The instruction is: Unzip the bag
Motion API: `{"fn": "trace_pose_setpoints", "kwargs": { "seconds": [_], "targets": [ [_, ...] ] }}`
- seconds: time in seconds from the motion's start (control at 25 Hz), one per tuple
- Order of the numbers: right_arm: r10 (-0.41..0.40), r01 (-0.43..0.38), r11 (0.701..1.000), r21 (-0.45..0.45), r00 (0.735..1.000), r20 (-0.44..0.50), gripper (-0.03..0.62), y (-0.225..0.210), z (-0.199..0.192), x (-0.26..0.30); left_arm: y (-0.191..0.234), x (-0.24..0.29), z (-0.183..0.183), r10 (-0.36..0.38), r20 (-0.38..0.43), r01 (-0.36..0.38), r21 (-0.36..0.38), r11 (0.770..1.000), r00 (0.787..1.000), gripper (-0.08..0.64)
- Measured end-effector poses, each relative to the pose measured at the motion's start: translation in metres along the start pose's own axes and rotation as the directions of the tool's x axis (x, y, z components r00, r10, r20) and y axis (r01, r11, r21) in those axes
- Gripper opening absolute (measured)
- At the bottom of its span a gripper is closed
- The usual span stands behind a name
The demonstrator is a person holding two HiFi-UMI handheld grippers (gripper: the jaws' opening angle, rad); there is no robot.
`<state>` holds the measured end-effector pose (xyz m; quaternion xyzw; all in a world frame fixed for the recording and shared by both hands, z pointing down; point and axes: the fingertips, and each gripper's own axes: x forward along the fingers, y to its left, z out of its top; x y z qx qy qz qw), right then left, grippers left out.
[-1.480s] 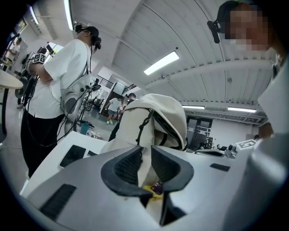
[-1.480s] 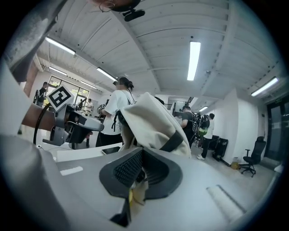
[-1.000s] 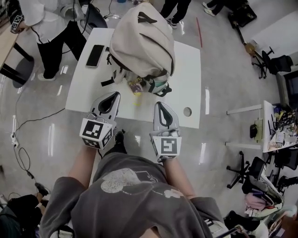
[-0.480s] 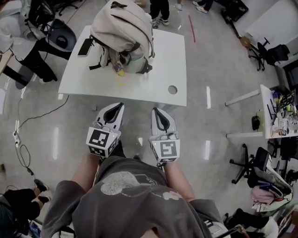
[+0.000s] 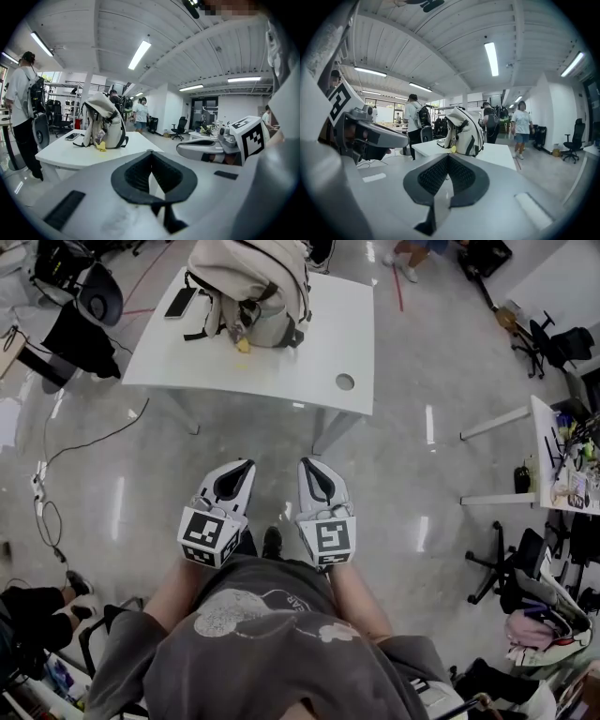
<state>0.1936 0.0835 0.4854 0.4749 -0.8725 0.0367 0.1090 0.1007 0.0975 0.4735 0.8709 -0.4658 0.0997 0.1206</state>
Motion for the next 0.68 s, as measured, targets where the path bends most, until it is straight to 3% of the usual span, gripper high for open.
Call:
{"fn": "trace_pose_setpoints", "kwargs": {
  "seconds": [0.4,0.68],
  "targets": [
    [0.055,-0.055,0.998,-0.013,0.998,-0.021,-0.002,0.029,-0.009,-0.014,0.002,-0.039,-0.024,0.052,-0.032,-0.053,-0.036,0.998,0.998,0.006],
    [0.063,-0.064,0.998,-0.018,0.997,-0.037,-0.002,0.043,-0.010,-0.016,-0.006,-0.044,-0.028,0.025,-0.034,-0.026,-0.044,0.999,0.999,0.006]
  ]
}}
